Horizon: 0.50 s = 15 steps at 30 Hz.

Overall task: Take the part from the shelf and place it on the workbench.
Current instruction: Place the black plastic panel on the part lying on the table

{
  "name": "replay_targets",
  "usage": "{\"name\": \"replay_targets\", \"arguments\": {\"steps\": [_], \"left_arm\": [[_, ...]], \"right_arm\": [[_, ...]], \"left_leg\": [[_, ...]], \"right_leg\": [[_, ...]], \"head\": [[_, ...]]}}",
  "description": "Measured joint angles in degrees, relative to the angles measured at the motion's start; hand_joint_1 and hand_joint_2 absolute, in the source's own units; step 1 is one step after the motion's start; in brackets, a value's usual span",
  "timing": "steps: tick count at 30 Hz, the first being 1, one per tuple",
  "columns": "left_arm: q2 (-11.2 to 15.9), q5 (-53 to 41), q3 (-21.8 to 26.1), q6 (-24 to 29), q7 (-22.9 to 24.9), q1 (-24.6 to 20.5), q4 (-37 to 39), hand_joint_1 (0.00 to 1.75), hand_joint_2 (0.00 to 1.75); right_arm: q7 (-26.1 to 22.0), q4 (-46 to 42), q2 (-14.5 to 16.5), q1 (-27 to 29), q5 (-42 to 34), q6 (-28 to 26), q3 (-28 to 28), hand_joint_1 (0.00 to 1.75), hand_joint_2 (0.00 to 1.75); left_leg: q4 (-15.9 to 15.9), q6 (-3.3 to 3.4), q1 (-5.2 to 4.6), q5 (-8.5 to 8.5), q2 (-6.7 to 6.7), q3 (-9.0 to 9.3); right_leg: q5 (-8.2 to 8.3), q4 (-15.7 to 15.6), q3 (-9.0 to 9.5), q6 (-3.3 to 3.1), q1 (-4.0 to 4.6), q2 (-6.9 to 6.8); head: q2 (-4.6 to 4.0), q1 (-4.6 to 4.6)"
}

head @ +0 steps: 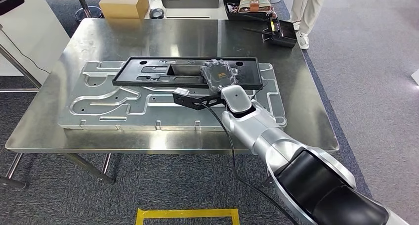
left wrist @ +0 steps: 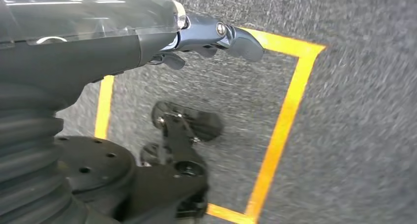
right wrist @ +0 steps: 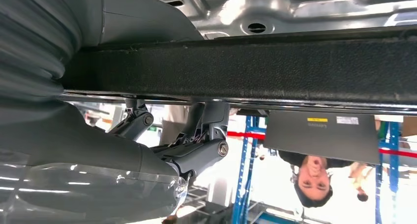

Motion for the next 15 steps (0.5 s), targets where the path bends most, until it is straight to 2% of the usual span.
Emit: {"name": "replay_targets", "arguments": {"steps": [2,6,9,13,15], "left_arm": [[0.01,-0.23,1.88,0.18,-0.44,0.18,0.0,0.0,1.75],[0.02,-0.54,3.91,1.39,0.01,0.36,0.0,0.0,1.75],[0.02,-0.99,4.43,3.35,2.19,0.44,0.0,0.0,1.75],[0.01,-0.61,4.53,3.61,5.7,0.64,0.0,0.0,0.0],[0.0,-0.67,4.57,2.74,6.61,0.8,0.0,0.0,0.0]], "right_arm": [[-0.17,0.0,0.46,0.16,0.94,0.0,-0.12,1.75,1.75],[-0.51,0.0,1.39,0.38,2.19,0.01,-0.18,0.0,0.0],[-0.44,0.0,2.29,0.42,3.6,0.02,-0.53,0.0,0.0],[0.25,0.0,3.49,0.61,4.96,0.2,-1.23,0.0,0.0],[0.55,0.0,3.81,0.67,5.33,0.45,-1.6,0.0,0.0]], "left_leg": [[0.0,0.0,0.0,0.0,0.01,0.0],[-0.01,0.0,0.0,0.0,-0.02,-0.01],[-0.01,0.0,0.0,0.0,0.01,-0.01],[-0.01,0.0,0.0,0.0,0.0,0.0],[-0.01,0.0,0.0,0.0,-0.01,0.0]], "right_leg": [[0.0,0.0,-0.01,0.0,0.0,0.01],[0.0,0.0,-0.01,0.0,0.0,0.0],[0.0,0.0,-0.02,0.0,0.0,0.03],[0.0,0.0,-0.01,0.0,0.0,0.02],[0.0,0.0,0.0,0.0,0.0,0.01]], "head": [[0.0,0.0],[0.0,0.0],[0.0,0.0],[0.0,0.0],[0.0,0.0]]}}
